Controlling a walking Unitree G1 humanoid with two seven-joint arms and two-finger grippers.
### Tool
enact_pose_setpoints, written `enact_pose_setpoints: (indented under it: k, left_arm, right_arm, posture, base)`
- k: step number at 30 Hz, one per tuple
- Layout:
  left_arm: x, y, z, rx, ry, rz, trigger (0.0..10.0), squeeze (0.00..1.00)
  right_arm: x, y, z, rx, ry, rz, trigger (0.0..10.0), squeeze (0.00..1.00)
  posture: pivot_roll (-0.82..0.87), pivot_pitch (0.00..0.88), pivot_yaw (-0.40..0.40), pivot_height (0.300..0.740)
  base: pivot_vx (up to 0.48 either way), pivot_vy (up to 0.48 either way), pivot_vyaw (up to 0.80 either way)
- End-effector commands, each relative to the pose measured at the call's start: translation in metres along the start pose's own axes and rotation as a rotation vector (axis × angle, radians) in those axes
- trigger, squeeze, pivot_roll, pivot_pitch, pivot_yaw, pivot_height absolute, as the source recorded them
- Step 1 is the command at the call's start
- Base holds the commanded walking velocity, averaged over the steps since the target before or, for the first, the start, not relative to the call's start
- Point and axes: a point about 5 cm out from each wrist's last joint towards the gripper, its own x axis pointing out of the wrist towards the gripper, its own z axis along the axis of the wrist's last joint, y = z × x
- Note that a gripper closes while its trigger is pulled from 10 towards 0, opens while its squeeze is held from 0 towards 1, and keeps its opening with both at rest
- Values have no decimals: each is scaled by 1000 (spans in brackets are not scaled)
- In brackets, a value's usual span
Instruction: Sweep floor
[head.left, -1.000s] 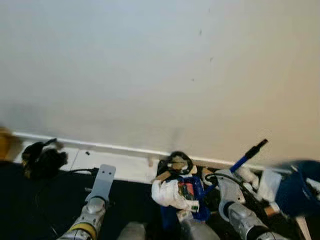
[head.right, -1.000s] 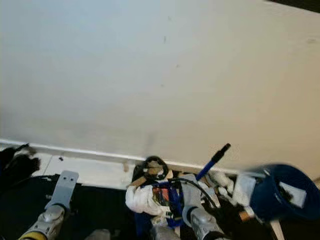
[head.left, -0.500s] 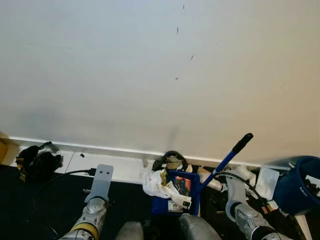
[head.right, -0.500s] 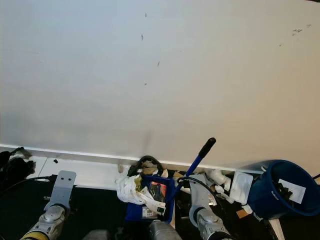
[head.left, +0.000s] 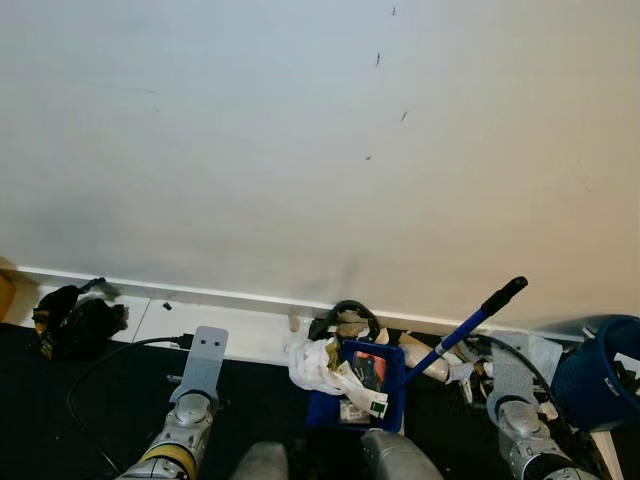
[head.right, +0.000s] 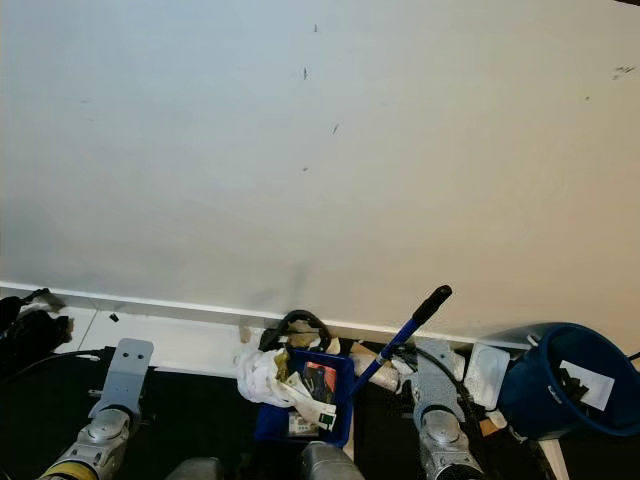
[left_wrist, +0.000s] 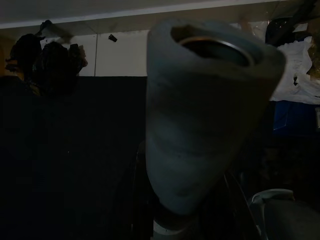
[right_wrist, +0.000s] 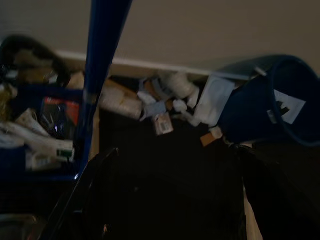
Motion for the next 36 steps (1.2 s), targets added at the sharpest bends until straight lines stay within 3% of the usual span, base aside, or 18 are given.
enact_pose_setpoints:
  k: [1, 14, 15, 16, 17, 18, 19, 26, 36]
  left_arm:
    - [-2, -12, -4, -10, 6, -51, 10000, 0]
    - [-3, -12, -6, -10, -1, -50, 10000, 0]
    - [-3, -12, -7, -10, 1, -50, 10000, 0]
    - [-3, -12, -7, -10, 2, -49, 10000, 0]
    - [-3, -11, -7, -9, 3, -48, 10000, 0]
    - [-3, -11, -7, -10, 4, -47, 10000, 0]
    - [-3, -11, -7, -10, 4, -46, 10000, 0]
    - [-3, -9, -6, -2, -10, -43, 10000, 0]
    - [-6, 2, -2, 4, -87, -24, 10000, 0]
  right_arm:
    - [4, -5, 19, 96, -99, -9, 10000, 1000]
    - [8, 15, 60, 139, -273, 109, 10000, 1000]
    - [8, 16, 63, 145, -282, 120, 10000, 737]
    - [8, 17, 65, 147, -288, 126, 10000, 737]
    - [9, 17, 68, 149, -298, 133, 10000, 373]
    - [9, 17, 71, 148, -311, 136, 10000, 90]
    - [10, 16, 74, 147, -322, 137, 10000, 0]
    - [11, 15, 86, 161, -359, 140, 10000, 0]
    - [17, 10, 110, 354, -381, 142, 10000, 0]
  posture:
    - [131, 16, -100, 740]
    - [143, 19, -116, 740]
    - [143, 19, -116, 740]
    - [143, 19, -116, 740]
    - [143, 19, -116, 740]
    - [149, 18, -121, 740]
    - [149, 18, -121, 740]
    - [165, 39, -123, 740]
    - [193, 132, -114, 740]
  base:
    - [0, 0, 0]
    - [0, 0, 0]
    - [0, 0, 0]
    - [0, 0, 0]
    - [0, 0, 0]
    - [0, 0, 0]
    - [0, 0, 0]
    - [0, 0, 0]
    - [0, 0, 0]
